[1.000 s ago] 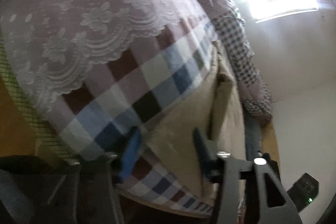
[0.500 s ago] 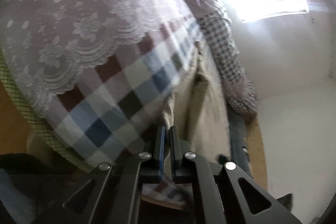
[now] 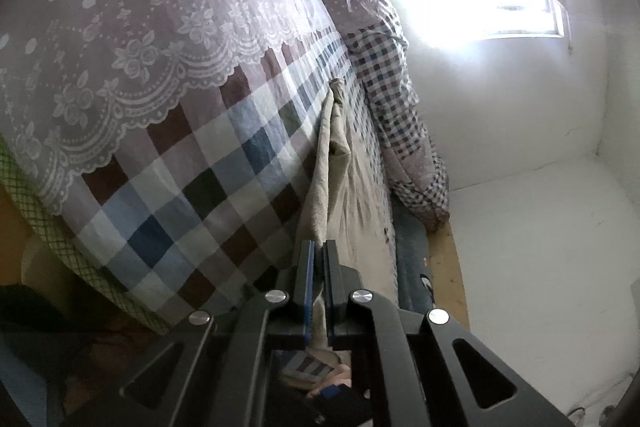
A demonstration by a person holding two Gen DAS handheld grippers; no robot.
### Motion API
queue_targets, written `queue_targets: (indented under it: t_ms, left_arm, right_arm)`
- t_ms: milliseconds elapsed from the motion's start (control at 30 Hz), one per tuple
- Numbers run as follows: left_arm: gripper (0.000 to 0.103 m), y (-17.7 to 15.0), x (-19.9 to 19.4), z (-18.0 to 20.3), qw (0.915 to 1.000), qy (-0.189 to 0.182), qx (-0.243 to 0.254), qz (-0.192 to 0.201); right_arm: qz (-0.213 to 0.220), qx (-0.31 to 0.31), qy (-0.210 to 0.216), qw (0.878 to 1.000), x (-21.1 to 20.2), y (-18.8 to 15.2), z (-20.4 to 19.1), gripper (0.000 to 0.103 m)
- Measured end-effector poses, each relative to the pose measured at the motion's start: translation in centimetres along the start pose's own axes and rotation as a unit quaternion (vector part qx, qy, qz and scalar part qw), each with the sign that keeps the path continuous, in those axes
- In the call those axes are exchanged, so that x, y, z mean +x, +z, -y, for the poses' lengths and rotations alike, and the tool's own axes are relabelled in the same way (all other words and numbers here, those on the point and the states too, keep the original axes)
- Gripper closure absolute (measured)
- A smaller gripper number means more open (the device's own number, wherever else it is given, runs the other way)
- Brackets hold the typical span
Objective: Fold clothes
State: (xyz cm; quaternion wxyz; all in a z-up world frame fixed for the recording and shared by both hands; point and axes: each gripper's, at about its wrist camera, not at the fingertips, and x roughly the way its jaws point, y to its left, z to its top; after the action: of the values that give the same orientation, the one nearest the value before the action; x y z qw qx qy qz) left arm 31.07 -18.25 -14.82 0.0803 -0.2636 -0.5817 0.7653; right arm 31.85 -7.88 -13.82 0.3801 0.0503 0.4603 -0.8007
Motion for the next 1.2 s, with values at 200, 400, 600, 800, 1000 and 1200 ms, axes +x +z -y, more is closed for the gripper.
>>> queue_targets:
  t_ms: [200, 400, 600, 800, 1000, 1200]
  left_arm:
    - [0.099, 0.5, 0.4, -0.1, 0.9999, -0.008, -0.005, 0.004]
    - [0.05, 0.5, 0.4, -0.6, 0.9996, -0.018, -0.018, 0.011]
    - [0.039, 0.6, 1.7, -0.4, 0.9996, -0.022, -0.019, 0.0]
    - [0.039, 0.6, 3.0, -0.1, 0.9995, -0.026, -0.015, -0.01]
    - [0.054, 0.4, 3.8, 0.1, 0.9997, -0.014, -0.009, -0.019]
    - [0.095, 0.4, 3.2, 0.0, 0.9999, 0.003, -0.008, -0.014]
  right_arm:
    - [-0.011, -0.002, -0.036, 0.999, 1.4, 0.3, 0.4, 0.098]
    - [-0.002, 0.043, -0.011, 0.999, 0.6, 0.8, 2.4, 0.101]
    - [-0.006, 0.102, 0.024, 0.995, 0.2, 0.9, 4.3, 0.101]
    - [-0.005, 0.116, 0.029, 0.993, 0.2, 1.1, 5.1, 0.101]
    - [-0.001, 0.093, 0.024, 0.995, 0.2, 1.4, 3.9, 0.101]
    - [-0.005, 0.082, 0.013, 0.997, 0.2, 1.2, 3.3, 0.101]
